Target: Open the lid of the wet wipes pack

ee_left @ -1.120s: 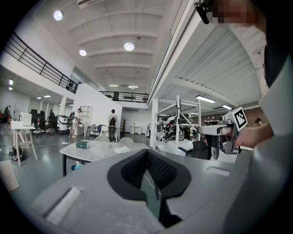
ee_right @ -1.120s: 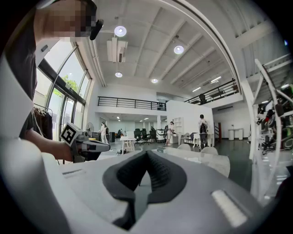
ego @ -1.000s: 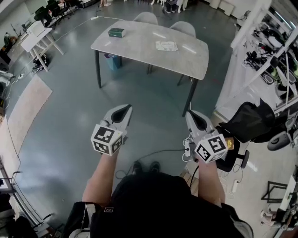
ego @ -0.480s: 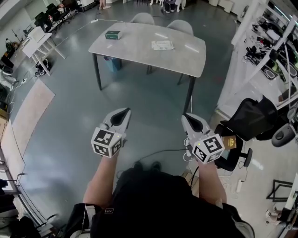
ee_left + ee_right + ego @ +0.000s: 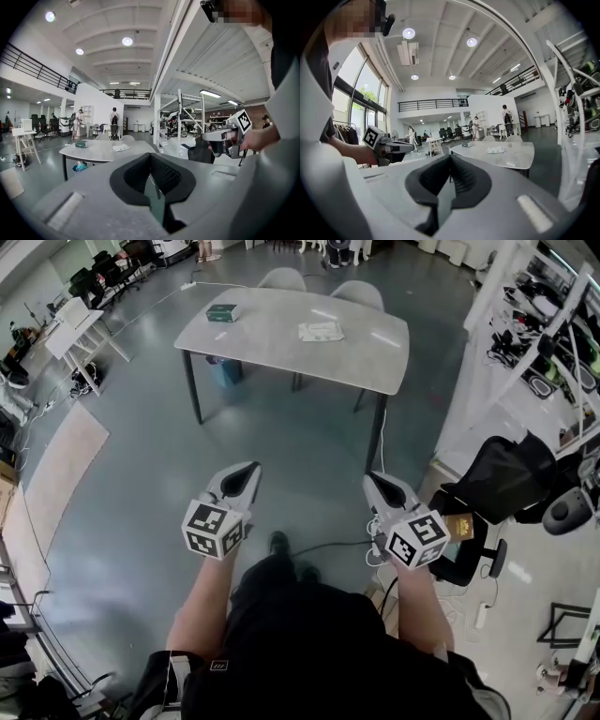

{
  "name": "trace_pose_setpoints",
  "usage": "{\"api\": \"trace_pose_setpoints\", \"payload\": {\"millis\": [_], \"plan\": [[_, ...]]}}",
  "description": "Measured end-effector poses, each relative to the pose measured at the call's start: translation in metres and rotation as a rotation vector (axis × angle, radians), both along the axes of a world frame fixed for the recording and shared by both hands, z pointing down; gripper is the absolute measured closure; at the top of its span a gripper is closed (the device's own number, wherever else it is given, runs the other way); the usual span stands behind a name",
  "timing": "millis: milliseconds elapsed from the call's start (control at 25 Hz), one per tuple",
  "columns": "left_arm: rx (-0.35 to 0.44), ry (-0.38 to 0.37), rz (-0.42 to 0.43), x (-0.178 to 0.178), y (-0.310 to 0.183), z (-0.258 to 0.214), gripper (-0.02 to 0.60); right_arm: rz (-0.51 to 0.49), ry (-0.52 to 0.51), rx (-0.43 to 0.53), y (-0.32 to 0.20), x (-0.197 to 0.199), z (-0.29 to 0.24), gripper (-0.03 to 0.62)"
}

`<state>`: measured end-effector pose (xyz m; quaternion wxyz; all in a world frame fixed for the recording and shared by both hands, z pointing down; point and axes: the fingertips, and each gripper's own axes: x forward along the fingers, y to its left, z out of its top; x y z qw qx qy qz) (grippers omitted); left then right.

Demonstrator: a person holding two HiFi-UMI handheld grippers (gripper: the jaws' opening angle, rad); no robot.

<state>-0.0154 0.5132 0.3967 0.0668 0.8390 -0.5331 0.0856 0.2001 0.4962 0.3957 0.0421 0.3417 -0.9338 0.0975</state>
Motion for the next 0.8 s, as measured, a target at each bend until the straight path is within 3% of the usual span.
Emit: {"api": "trace_pose_setpoints", "payload": {"millis": [480,800], "plan": [[0.007,0.045,0.02,-0.012,-0.057,0.017,0.572,-0.011,0.04,-0.057,-0.048,-0.022,0.021,0.592],[0.003,0.077,0.036,-0.06,-0.149,0.028,0.572,-0.013,0.074,-0.094,-0.135,-0.076,0.034,0.592]]}}
